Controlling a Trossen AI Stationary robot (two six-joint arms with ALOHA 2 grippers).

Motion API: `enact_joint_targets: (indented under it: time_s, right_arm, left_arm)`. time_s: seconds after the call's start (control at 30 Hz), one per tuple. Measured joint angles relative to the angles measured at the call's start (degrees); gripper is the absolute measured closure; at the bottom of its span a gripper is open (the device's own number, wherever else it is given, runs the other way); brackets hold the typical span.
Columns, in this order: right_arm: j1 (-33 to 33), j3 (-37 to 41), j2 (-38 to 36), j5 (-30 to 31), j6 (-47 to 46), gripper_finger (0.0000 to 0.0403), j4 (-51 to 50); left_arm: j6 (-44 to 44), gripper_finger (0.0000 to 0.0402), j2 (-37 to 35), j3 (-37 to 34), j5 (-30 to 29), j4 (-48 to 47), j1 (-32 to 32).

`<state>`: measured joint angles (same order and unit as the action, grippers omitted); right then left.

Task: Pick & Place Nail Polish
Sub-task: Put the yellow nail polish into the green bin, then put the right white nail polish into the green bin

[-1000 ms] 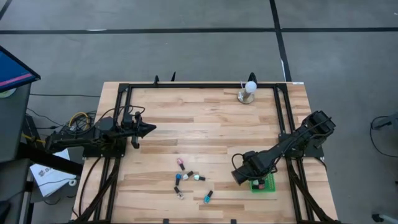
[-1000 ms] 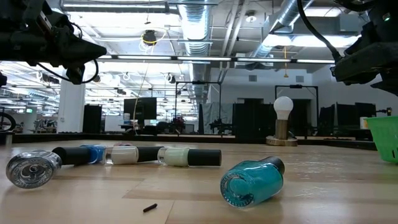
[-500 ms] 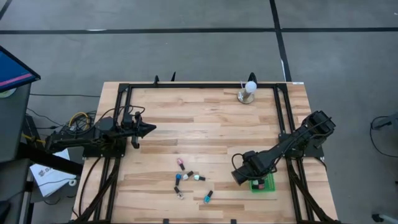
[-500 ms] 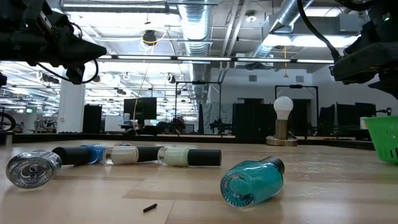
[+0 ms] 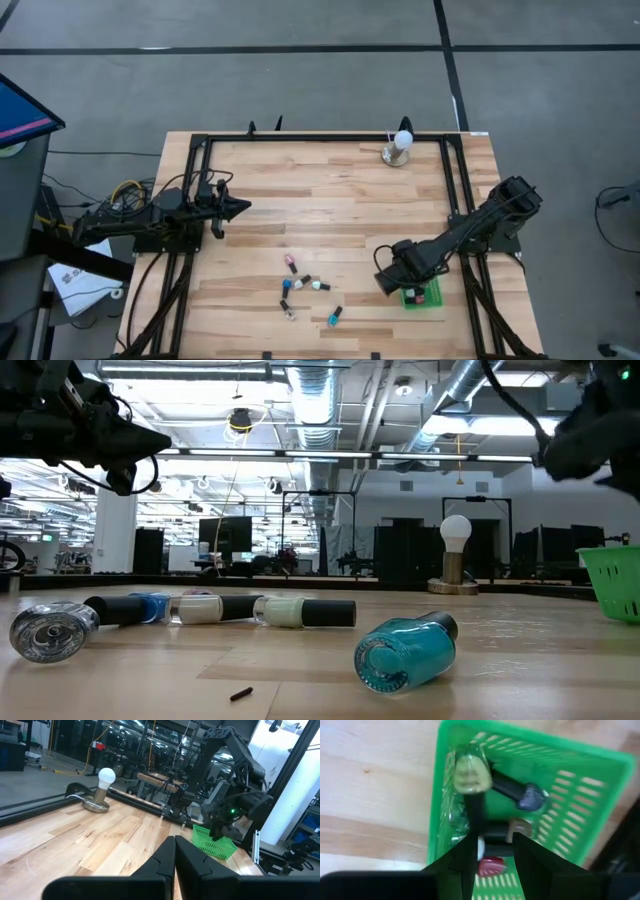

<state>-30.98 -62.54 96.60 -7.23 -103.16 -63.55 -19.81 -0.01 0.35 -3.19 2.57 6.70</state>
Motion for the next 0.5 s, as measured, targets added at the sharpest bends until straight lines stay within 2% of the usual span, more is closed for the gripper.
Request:
enact_joint_targets:
  time_s: [0.13,0.27,0.37,0.5]
  right_arm:
    - [0.27,-2.68,-2.75,3.24,0.22,0.029,-3.54]
    - [2.04,-5.76,-5.38,9.47,2.91,0.029,-0.06]
    - [4.66,-8.05,-5.49,13.49,12.25,0.029,7.74]
    - [9.02,-10.15,-3.06,14.38,26.01,0.029,19.19]
  left_arm:
    - [0.0,0.0401,0.0,-0.01,-0.02,0.0,0.02]
    - [0.01,0.0401,0.0,0.0,-0.01,0.0,0.01]
    - [0.0,0.0401,0.0,0.0,-0.02,0.0,0.02]
    - [-0.01,0.0401,0.0,-0.01,0.01,0.0,0.0]
